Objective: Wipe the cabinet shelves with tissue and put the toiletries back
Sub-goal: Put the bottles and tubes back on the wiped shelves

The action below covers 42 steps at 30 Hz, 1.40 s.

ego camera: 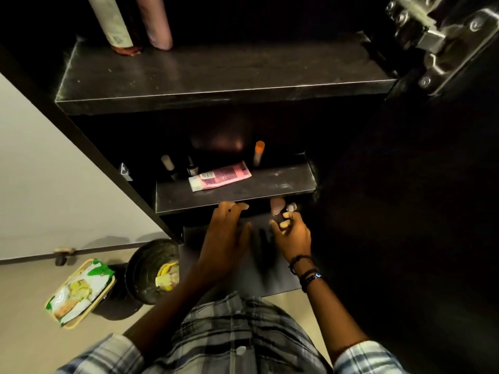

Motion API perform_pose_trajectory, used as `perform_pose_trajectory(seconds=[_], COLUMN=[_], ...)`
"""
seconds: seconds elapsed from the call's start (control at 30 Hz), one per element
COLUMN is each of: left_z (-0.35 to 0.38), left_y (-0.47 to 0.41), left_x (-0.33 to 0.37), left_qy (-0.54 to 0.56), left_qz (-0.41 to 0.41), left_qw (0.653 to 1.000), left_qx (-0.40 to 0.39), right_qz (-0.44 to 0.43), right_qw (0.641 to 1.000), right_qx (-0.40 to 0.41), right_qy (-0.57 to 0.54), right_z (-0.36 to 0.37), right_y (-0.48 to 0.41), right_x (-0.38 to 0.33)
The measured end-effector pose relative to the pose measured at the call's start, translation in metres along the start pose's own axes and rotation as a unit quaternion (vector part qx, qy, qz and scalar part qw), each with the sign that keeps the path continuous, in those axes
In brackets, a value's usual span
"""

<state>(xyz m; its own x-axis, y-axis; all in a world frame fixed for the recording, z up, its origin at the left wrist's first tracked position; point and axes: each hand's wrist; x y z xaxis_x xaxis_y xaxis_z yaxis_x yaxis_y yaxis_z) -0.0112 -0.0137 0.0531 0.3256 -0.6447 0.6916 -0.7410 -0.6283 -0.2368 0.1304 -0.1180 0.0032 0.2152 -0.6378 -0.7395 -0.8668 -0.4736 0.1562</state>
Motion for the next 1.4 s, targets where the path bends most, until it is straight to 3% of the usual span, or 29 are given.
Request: perform_pose_trajectory(seconds=[0.13,0.27,0.33,0.5,0.63,0.7,0.83,0.9,1.07,1.17,1.4], left_z=[0.014,0.021,0.021,0.015,0.007,0.004,-0.005,-0.009,-0.027,-0.047,-0.118], left_y=[0.012,0.019,0.020,0.029,0.035,0.038,0.044,0.046,0.050,0.049,0.027], left_x=[-0.009,-0.015,-0.016,-0.026,-0.035,-0.038,-0.045,-0.047,-0.046,-0.036,0.019], left_qy=[-0.011,-0.031,-0.028,-0.024,-0.041,-0.050,-0.031,-0.023,0.011,0.086,0.218], left_qz=[-0.013,-0.018,-0.020,-0.036,-0.050,-0.054,-0.060,-0.061,-0.079,-0.074,-0.029], left_qw=[0.998,0.994,0.993,0.992,0.992,0.992,0.992,0.992,0.990,0.988,0.975], left_qx=[-0.054,-0.105,-0.113,-0.116,-0.112,-0.102,-0.110,-0.111,-0.112,-0.104,-0.013], right_qz=[0.038,-0.050,-0.083,-0.119,-0.133,-0.134,-0.091,-0.077,-0.109,-0.148,-0.223], right_qw=[0.998,0.990,0.973,0.893,0.868,0.883,0.951,0.965,0.971,0.971,0.958], right_qx=[-0.033,-0.063,-0.096,-0.191,-0.172,-0.165,-0.154,-0.159,-0.192,-0.185,-0.130], right_qy=[0.029,0.120,0.193,0.390,0.446,0.418,0.253,0.196,0.096,0.027,-0.125], right_z=[0.013,0.022,0.028,0.042,0.049,0.046,0.034,0.026,-0.009,-0.035,-0.077], right_y=[-0.014,-0.040,-0.059,-0.096,-0.104,-0.096,-0.057,-0.034,0.021,0.050,0.086], right_x=[0.017,0.016,0.014,0.005,0.004,0.002,-0.016,-0.029,-0.085,-0.125,-0.199])
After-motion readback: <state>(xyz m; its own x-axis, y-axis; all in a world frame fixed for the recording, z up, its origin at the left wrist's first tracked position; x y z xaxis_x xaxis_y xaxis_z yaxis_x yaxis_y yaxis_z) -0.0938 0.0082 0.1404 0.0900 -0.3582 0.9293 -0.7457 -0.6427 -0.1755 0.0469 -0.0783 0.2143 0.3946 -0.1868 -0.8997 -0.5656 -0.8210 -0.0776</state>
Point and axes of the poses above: each hand's wrist, its own y-axis away from the middle knuckle, its own z-axis out of the palm, x = y × z, and after that the axes turned 2 degrees about y, right-handed
